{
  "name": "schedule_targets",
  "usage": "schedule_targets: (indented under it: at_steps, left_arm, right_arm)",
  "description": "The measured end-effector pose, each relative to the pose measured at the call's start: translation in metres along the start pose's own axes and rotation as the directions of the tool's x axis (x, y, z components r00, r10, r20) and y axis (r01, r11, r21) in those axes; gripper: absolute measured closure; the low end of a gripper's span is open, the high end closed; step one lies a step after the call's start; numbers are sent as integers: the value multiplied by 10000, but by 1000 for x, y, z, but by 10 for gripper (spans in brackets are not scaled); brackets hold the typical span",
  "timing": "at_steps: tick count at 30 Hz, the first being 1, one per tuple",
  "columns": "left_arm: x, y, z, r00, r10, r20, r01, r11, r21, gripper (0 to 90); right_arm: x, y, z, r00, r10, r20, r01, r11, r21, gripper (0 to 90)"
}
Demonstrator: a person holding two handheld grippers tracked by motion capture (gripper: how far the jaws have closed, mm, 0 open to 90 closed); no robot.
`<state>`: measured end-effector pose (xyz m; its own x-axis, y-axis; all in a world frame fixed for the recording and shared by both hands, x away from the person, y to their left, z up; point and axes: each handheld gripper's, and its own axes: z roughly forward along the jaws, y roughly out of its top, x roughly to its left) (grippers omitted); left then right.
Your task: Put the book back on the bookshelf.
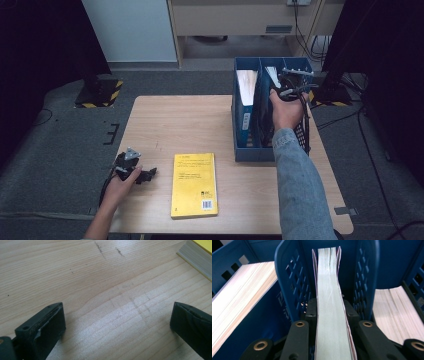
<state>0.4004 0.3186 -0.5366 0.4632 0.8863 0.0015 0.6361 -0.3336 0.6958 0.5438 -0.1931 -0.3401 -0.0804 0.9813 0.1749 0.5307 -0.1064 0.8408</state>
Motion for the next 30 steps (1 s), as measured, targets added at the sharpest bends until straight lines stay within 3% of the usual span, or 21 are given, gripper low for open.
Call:
schedule_targets:
  at_steps: [6,12,16,22,30]
  left_arm:
    - [0,0,0,10000,-35,1,35,10000,-1,0]
    - [0,0,0,10000,-40,13,40,10000,0,0]
    - [-1,0,0,10000,-39,16,39,10000,-1,0]
    - [-1,0,1,10000,-38,21,38,10000,-7,0]
    - [0,1,0,10000,49,33,-49,10000,55,0]
  right_arm:
    - [3,0,-2,9989,-434,153,436,9990,-113,726]
    - [1,-6,-1,9983,-561,140,563,9983,-180,724]
    - [2,-9,-3,9993,-373,50,374,9991,-223,717]
    - [7,-12,-4,9988,-493,-6,493,9987,-99,701]
    - [9,-16,-5,9987,-302,-412,292,9993,-232,647]
